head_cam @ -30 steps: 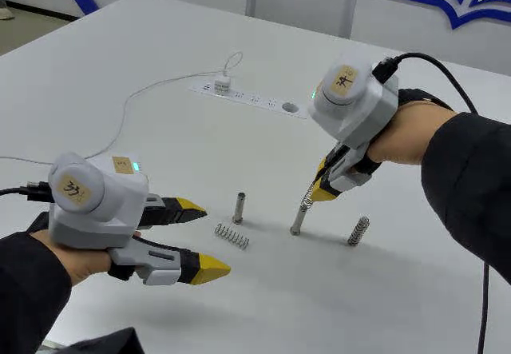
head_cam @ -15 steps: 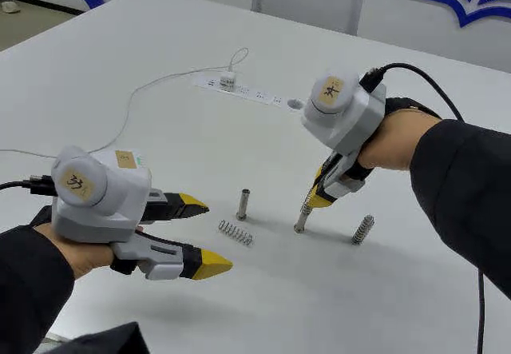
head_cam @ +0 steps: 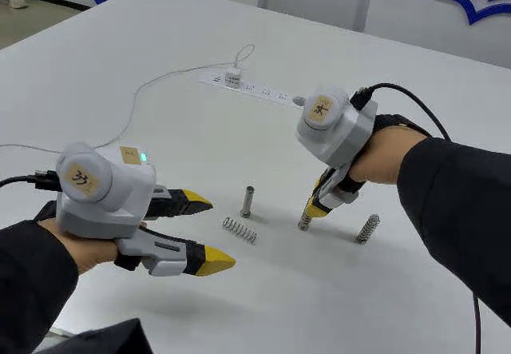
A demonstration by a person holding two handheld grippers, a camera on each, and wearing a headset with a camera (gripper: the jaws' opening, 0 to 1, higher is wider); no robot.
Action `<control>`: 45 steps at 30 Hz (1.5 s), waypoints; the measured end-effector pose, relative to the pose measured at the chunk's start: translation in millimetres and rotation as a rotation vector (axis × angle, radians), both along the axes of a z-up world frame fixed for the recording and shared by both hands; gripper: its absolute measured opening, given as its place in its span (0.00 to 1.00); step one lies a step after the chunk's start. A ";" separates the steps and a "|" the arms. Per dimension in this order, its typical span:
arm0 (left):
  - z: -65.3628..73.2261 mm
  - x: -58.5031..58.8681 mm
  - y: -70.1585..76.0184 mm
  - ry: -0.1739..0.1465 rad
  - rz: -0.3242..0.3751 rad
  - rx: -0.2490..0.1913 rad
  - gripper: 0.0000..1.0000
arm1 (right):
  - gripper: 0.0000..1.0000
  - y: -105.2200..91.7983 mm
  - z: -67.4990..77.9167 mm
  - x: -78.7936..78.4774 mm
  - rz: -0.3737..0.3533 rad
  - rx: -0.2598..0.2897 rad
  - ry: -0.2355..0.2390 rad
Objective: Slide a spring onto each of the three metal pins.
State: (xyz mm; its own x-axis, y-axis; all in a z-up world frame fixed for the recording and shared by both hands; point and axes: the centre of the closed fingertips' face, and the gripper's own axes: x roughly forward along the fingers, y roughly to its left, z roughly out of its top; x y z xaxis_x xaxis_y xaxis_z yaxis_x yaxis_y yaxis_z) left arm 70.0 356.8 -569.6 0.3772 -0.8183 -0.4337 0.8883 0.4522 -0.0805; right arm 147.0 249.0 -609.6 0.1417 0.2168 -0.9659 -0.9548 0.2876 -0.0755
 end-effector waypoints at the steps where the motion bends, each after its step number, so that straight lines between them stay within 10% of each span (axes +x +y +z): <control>1: 0.0 -0.1 0.1 0.000 0.000 0.000 0.56 | 0.12 -0.8 -3.0 1.5 -0.002 0.000 0.003; 13: 0.9 0.5 -0.4 -0.001 0.000 -0.006 0.55 | 0.13 -2.3 -6.6 7.2 -0.001 -0.001 -0.009; 30: -0.1 -1.3 -4.0 -0.002 -0.013 0.001 0.57 | 0.20 30.7 32.7 -3.4 0.067 0.062 -0.108; 45: -0.5 -0.1 -1.4 0.009 -0.002 -0.002 0.56 | 0.15 71.1 -9.9 -28.6 0.048 0.147 -0.004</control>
